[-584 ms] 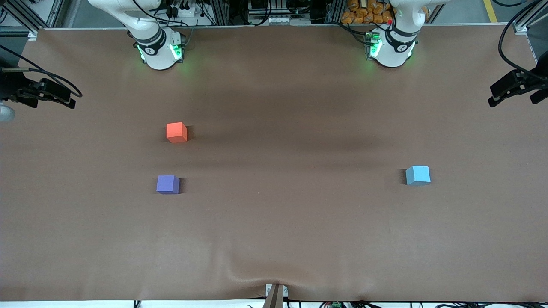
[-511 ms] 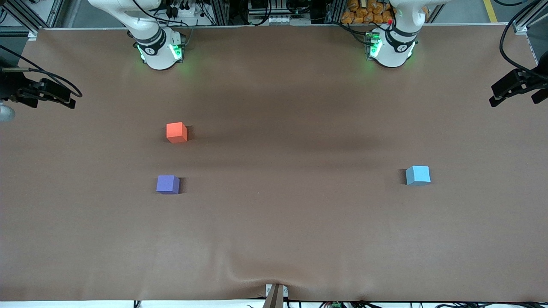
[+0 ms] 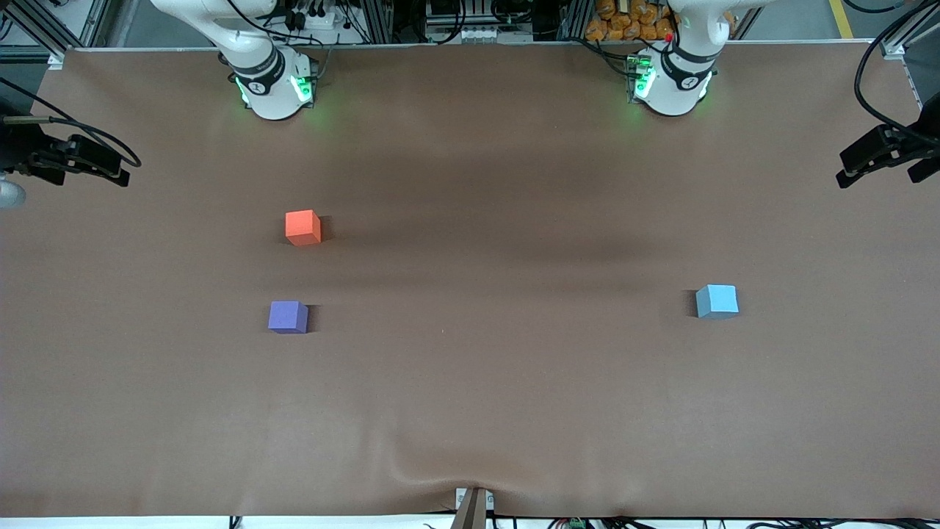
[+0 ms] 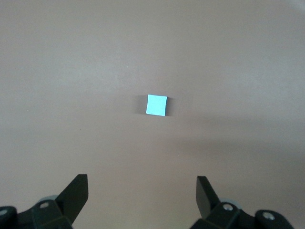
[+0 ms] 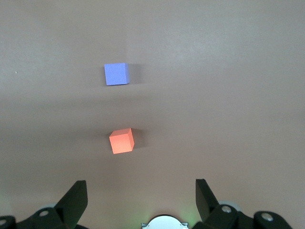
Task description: Place blue block between orange and purple blocks
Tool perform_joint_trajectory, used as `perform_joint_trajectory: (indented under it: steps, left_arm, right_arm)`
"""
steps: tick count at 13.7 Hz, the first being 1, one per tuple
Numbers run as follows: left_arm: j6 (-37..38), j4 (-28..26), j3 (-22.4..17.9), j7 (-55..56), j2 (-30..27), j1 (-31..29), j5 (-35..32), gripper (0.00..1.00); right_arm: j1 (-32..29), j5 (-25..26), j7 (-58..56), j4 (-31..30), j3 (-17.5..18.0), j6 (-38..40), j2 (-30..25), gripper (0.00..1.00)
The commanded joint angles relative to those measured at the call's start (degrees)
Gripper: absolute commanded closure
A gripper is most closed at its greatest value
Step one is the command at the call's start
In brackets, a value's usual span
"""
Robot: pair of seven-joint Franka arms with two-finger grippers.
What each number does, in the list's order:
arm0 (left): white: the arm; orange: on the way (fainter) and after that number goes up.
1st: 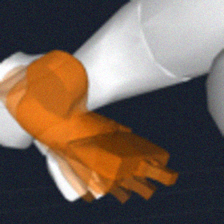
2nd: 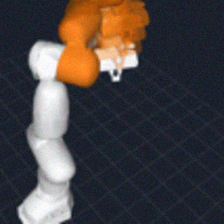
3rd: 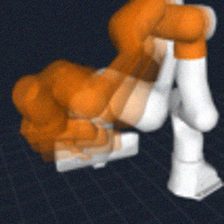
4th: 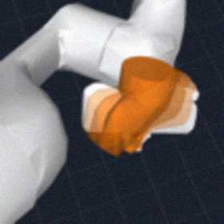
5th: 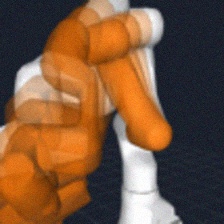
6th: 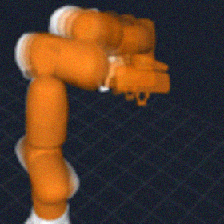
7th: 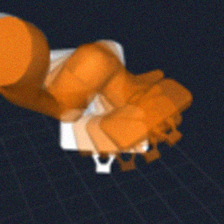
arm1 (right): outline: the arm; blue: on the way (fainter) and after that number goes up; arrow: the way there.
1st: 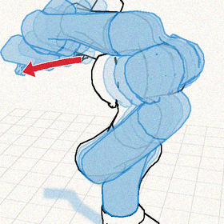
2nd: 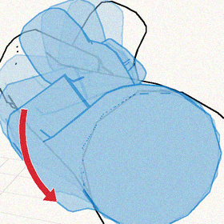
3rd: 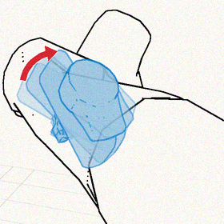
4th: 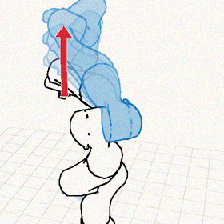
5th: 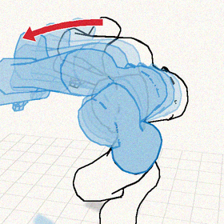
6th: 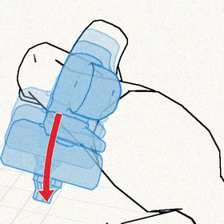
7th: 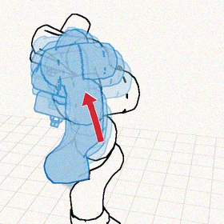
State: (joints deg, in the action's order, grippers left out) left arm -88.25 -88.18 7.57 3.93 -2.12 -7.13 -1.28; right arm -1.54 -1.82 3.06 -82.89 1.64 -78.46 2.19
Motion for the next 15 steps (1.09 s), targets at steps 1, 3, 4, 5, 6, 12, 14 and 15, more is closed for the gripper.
perform_joint_trajectory:
  steps: [1, 3, 4, 5, 6, 12, 14, 15]
  left_arm:
    - [0.28, 1.52, -0.02, -0.76, 1.15, -0.17, 1.02, 0.0]
    - [-0.07, 1.52, -0.02, -0.76, 1.24, -0.17, 1.02, 0.0]
    - [-0.51, 1.52, 0.07, -0.76, 1.33, -0.17, 1.19, 0.0]
    - [-1.04, 1.6, 0.16, -0.68, 1.41, 0.35, 2.85, 0.0]
    - [-1.13, 1.6, 0.25, 0.02, 1.68, 0.45, 4.34, 0.0]
    - [-2.36, 1.08, 0.42, -0.41, 2.47, 0.36, 3.83, 0.0]
    - [-2.19, 0.99, 0.51, -0.41, 2.47, 0.36, 3.83, 0.0]
    - [-2.19, 0.99, 0.51, -0.41, 2.47, 0.45, 3.75, 0.0]
  right_arm:
    - [-1.27, -1.08, 0.64, 0.97, 0.65, 0.94, 0.1, 0.0]
    - [-1.27, -1.08, 0.64, 0.97, 0.65, 0.85, 0.1, 0.0]
    - [-1.27, -1.08, 0.64, 0.97, 0.56, 0.85, 0.1, 0.0]
    - [-1.45, -1.08, 0.64, 0.97, 0.56, 0.85, 0.1, 0.0]
    - [-1.71, -1.08, 0.64, 0.97, 0.65, 0.85, 0.1, 0.0]
    - [-2.15, -1.08, 0.55, 1.06, 0.56, 0.5, 0.18, 0.0]
    - [-2.15, -1.08, 0.63, 1.06, 0.65, 0.5, 0.18, 0.0]
    - [-1.98, -1.0, 0.64, 1.06, 0.65, 0.5, 0.18, 0.0]
